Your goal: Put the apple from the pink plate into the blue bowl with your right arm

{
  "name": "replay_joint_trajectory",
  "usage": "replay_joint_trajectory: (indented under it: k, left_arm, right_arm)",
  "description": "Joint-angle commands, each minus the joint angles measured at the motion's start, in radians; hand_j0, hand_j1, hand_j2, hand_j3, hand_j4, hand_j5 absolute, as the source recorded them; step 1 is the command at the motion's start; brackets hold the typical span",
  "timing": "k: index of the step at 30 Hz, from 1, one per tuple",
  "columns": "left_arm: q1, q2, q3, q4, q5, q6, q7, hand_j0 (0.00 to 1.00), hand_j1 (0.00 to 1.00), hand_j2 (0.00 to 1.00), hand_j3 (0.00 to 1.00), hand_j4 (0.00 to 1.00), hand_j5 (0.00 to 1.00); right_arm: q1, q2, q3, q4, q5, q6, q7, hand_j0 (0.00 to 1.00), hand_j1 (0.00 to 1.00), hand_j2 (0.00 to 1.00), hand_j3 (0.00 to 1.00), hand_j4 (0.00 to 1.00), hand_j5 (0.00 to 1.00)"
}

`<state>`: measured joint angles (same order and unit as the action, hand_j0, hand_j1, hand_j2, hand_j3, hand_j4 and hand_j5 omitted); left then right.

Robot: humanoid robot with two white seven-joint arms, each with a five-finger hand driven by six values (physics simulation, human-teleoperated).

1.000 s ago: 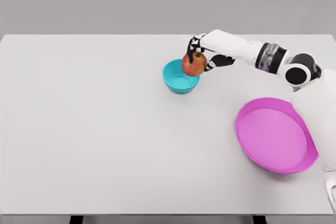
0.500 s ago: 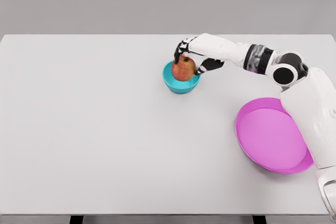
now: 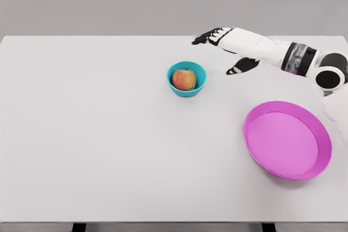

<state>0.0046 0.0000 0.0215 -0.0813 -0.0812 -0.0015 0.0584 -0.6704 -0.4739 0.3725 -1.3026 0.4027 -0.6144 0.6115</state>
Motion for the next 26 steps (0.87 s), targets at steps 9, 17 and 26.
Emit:
replay_joint_trajectory:
  k: [9,17,26]
  left_arm:
    - [0.0,0.0,0.0,0.0,0.0,0.0,0.0,1.0,1.0,1.0,1.0,1.0,1.0]
    - [0.0,0.0,0.0,0.0,0.0,0.0,0.0,1.0,1.0,1.0,1.0,1.0,1.0]
    - [-0.002,0.0,0.003,0.0,0.001,0.0,0.006,1.0,1.0,1.0,1.0,1.0,1.0]
  right_arm:
    - [0.221,-0.163,-0.308,-0.093,-0.127,0.004,-0.001,1.0,1.0,1.0,1.0,1.0,1.0]
    - [0.29,-0.149,-0.343,-0.081,-0.13,0.004,-0.001,1.0,1.0,1.0,1.0,1.0,1.0]
    - [0.299,-0.138,-0.343,-0.081,-0.122,0.004,-0.001,1.0,1.0,1.0,1.0,1.0,1.0]
